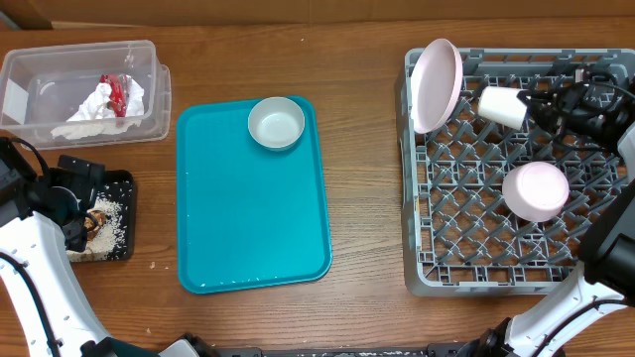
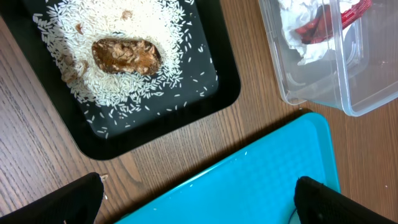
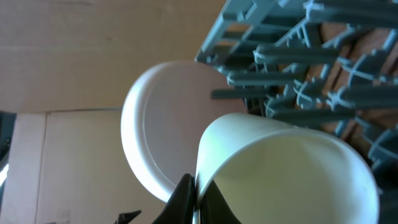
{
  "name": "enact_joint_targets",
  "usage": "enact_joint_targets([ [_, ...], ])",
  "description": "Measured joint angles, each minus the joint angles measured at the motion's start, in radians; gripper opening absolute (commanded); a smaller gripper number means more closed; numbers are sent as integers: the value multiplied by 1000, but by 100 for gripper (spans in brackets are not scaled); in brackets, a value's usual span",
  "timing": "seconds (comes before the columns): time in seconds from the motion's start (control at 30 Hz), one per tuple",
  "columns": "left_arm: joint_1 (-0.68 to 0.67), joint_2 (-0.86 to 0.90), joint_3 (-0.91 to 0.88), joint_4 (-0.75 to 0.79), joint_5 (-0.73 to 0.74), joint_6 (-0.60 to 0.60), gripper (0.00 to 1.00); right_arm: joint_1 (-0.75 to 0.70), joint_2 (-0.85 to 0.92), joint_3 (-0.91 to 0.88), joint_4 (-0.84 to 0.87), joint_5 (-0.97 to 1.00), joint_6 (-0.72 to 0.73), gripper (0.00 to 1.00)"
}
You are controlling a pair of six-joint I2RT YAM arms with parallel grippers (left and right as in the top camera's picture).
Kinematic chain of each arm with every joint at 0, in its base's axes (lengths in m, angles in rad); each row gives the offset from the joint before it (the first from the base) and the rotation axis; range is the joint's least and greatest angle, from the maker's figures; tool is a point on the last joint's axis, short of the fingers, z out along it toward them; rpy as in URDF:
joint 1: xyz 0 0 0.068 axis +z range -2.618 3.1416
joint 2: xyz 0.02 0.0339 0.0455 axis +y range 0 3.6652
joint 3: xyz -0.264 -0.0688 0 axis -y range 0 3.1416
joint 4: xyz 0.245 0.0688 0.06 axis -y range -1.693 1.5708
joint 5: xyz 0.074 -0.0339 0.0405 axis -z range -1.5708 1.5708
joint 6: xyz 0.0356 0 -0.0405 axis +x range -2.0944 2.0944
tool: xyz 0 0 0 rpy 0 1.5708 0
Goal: Sort waste into correct bins and load items into the dishwasher
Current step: 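Carry the cup to the rack's back right and place it, then release the white cup upside down in the rack and lift the right gripper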
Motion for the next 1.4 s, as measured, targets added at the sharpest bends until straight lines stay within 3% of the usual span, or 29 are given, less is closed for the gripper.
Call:
enact_joint_targets([
  [0.33, 0, 0, 0, 0, 0, 0, 100, 16, 8, -11, 68, -53, 59, 4],
  [0.8, 0, 0, 0, 0, 0, 0, 100, 47, 7, 7, -4, 33, 63, 4],
  [0.9, 0, 0, 0, 0, 0, 0, 100, 9, 6, 7, -16, 34, 72, 7],
  [1.07, 0, 0, 0, 0, 0, 0, 100, -46, 6, 5, -58, 98, 85, 21],
  [1.27, 0, 0, 0, 0, 0, 0, 100, -99, 16, 7, -129, 185, 87, 23],
  [1.4, 0, 0, 0, 0, 0, 0, 100, -109, 17, 100, -258, 234, 87, 23],
])
